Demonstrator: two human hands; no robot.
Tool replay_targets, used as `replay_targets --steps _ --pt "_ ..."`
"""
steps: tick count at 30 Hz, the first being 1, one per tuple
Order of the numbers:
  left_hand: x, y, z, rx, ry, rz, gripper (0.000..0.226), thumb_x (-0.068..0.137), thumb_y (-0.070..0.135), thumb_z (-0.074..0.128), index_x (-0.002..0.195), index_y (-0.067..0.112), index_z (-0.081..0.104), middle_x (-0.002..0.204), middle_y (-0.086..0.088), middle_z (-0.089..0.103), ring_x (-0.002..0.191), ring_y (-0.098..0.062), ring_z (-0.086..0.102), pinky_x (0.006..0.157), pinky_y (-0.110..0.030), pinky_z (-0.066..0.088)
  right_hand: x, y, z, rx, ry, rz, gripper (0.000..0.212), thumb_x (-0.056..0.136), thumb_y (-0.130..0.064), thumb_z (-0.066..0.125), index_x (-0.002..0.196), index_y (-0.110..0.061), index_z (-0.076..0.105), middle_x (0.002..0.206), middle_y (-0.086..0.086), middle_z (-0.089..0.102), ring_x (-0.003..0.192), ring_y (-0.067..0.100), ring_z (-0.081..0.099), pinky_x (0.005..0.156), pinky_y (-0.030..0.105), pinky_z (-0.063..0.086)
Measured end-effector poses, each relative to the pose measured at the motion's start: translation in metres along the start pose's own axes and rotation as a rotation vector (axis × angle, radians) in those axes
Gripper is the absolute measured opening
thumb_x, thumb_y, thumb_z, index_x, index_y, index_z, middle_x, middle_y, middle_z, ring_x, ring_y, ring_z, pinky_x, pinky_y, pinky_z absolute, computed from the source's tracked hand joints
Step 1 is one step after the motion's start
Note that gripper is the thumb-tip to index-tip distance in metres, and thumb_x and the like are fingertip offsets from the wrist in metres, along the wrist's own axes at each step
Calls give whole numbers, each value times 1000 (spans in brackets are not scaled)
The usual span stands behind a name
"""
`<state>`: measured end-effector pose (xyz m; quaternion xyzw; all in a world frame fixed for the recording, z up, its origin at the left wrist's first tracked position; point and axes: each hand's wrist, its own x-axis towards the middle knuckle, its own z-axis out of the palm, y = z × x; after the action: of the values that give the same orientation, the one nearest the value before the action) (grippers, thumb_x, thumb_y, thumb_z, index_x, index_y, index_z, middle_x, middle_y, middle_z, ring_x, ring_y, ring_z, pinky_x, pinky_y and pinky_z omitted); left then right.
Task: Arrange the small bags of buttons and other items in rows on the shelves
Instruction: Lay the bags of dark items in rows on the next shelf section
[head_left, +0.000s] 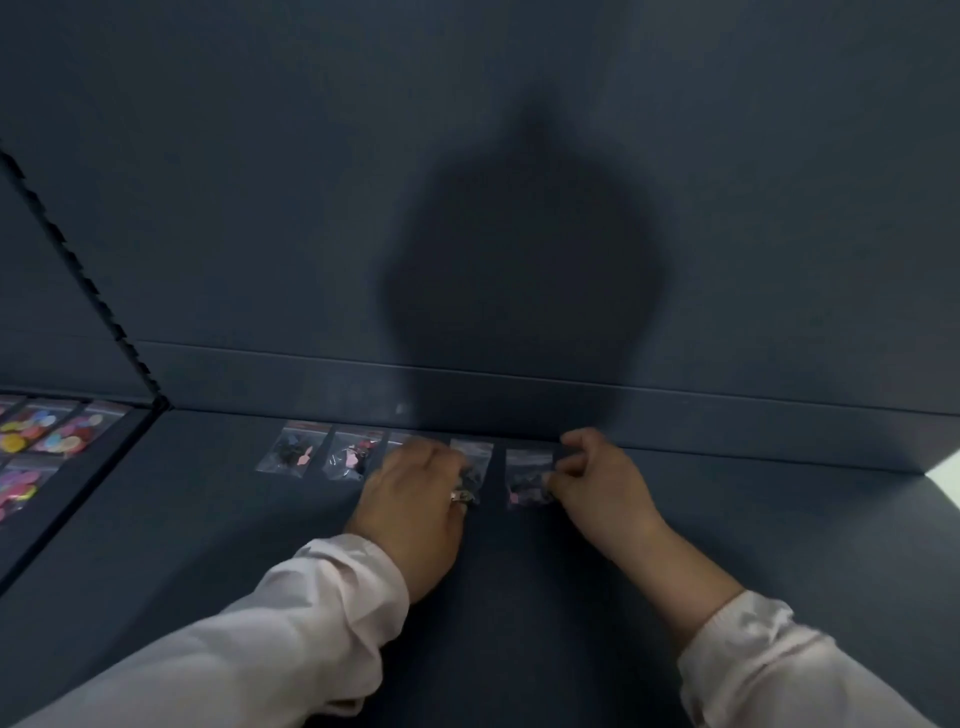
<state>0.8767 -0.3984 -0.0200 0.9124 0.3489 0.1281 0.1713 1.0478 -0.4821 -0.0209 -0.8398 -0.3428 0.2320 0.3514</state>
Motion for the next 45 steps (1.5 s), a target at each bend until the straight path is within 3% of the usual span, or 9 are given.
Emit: replay_targets --steps 5,8,12,15,20,31,34,37,45 --pt "-9 5 4 321 -165 154 58 73 46 43 119 17 64 129 -3 59 122 -23 55 100 -35 39 -25 10 3 -465 20 -457 48 97 -31 43 142 -18 35 152 0 29 138 15 27 106 13 12" --pt "-11 5 14 339 -298 158 74 85 55 19 149 17 18 158 -2 7 146 -18 4 112 -30 -3 -34 21 16 -679 -167 -536 75 85 -58 6 150 -21 13 159 -2 1 145 12 -5 109 20 -11" --pt "-10 2 23 347 -329 139 73 91 57 21 151 19 4 159 0 -8 146 -16 -10 112 -29 -11 -31 28 25 -752 -209 -496 92 68 -61 -12 150 -21 0 159 -3 -8 144 11 -13 108 26 -17" --pt "-10 2 24 365 -314 155 86 77 65 4 150 20 5 159 2 -5 146 -16 -8 114 -31 -7 -31 28 28 -774 -212 -518 90 70 -61 -12 150 -21 -3 158 -2 -10 144 12 -12 109 27 -16" --pt "-9 4 24 368 -344 129 73 91 58 24 150 21 5 159 3 -3 145 -15 -5 115 -37 -1 -30 26 30 -776 -211 -519 89 70 -60 -11 150 -21 -2 159 -2 -8 145 12 -11 110 28 -16" --pt "-10 -3 26 341 -239 145 87 73 67 5 150 28 2 159 5 -5 145 -15 -6 115 -37 2 -33 24 31 -717 -181 -515 87 72 -60 -7 150 -22 1 159 -1 -7 145 14 -8 112 29 -12" --pt "-16 -4 15 357 -184 120 89 68 63 10 146 24 29 155 -2 24 143 -21 22 111 -42 22 -40 17 31 -707 -150 -530 85 74 -59 -6 150 -21 5 159 0 -3 145 16 -5 114 30 -9" --pt "-29 -11 4 351 -83 87 68 70 58 33 116 21 66 122 -3 64 112 -22 62 85 -39 51 -47 5 37 -708 -113 -564 82 79 -57 -2 150 -21 14 159 2 5 146 20 4 114 33 -4" --pt "-86 -63 -58 457 57 32 55 66 54 41 102 24 70 107 2 69 105 -23 65 94 -36 32 -88 -70 73 -724 -125 -768 53 92 -37 50 141 -19 39 152 4 30 141 23 23 115 40 8"
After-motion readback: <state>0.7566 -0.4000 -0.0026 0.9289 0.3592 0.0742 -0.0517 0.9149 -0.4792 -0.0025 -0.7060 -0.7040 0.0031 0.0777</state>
